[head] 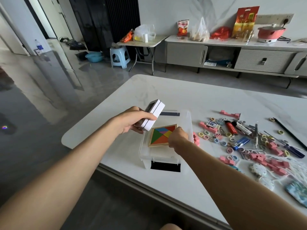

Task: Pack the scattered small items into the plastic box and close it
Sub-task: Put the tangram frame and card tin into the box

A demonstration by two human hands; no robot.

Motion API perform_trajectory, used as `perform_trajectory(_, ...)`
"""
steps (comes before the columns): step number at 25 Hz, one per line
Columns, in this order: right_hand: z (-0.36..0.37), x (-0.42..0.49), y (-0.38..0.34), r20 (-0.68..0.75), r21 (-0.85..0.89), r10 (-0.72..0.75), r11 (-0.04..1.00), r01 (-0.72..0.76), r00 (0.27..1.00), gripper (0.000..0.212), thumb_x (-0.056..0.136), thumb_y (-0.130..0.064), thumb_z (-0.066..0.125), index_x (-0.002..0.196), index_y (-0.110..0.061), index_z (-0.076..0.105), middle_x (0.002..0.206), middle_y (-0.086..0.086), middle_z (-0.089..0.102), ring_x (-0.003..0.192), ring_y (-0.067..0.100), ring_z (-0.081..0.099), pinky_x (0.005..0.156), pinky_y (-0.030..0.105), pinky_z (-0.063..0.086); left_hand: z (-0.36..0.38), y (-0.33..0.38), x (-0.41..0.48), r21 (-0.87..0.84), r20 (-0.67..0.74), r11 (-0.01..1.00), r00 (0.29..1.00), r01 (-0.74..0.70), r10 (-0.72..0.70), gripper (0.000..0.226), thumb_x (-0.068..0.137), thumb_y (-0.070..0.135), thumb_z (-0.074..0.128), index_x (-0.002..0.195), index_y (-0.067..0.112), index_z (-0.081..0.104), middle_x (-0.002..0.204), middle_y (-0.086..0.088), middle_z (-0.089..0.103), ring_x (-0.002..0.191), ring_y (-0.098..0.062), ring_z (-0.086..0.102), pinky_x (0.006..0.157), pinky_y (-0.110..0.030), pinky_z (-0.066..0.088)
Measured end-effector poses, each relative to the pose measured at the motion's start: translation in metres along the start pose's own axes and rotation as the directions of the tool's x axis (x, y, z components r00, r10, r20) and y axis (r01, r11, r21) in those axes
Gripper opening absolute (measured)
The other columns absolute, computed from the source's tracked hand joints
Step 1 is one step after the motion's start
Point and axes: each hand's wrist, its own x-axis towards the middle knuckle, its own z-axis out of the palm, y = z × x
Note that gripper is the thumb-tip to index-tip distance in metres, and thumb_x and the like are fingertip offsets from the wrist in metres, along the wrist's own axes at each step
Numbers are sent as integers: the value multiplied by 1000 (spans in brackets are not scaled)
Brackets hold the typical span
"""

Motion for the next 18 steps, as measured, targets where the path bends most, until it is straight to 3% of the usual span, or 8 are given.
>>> perform_trajectory(2, 7, 7, 6, 9, 24, 23, 999, -23, 1000, 39, 90, 4, 46, 128, 2, 45, 122, 20, 54, 112, 33, 55, 94, 36, 49, 0, 1, 1, 14, 12, 1000, 1000, -5, 5, 44, 71, 26, 82, 105, 4, 64, 80, -9, 67, 60, -16, 68, 74, -42, 61)
perform_trajectory(5, 14, 13, 12, 20, -16, 61, 998, -61, 998, 36, 88, -2, 43, 122, -1, 52, 99, 12, 51, 95, 28, 52, 80, 34, 50, -1, 1, 3, 20, 9, 1000, 1000, -6, 6, 42, 72, 26, 81, 104, 4, 65, 75, -8, 66, 57, -15, 67, 72, -40, 62)
perform_trajectory(7, 16, 14, 11, 49, -88, 55, 995, -51, 997, 38, 87, -7, 48, 124, -3, 52, 93, 10, 46, 96, 27, 48, 78, 33, 46, -1, 0, 4, 18, 2, 1000, 1000, -2, 2, 43, 72, 26, 81, 104, 3, 64, 76, -9, 65, 56, -16, 66, 68, -37, 62)
perform_trajectory(12, 19, 14, 10, 75, -371, -22, 927, 48, 997, 64, 83, -27, 67, 136, -3, 41, 124, 12, 34, 106, 24, 35, 81, 28, 34, 0, 0, 6, 25, 3, 1000, 1000, 2, -2, 44, 72, 26, 82, 105, 3, 64, 79, -10, 64, 55, -15, 65, 69, -38, 62)
perform_trajectory(18, 19, 15, 11, 104, -498, -111, 854, 148, 988, 61, 86, -26, 63, 137, -4, 40, 129, 18, 29, 116, 30, 35, 97, 31, 38, -1, 1, 7, 60, 13, 998, 1000, 15, -16, 54, 70, 28, 82, 113, 1, 63, 87, -13, 69, 63, -19, 69, 73, -40, 62)
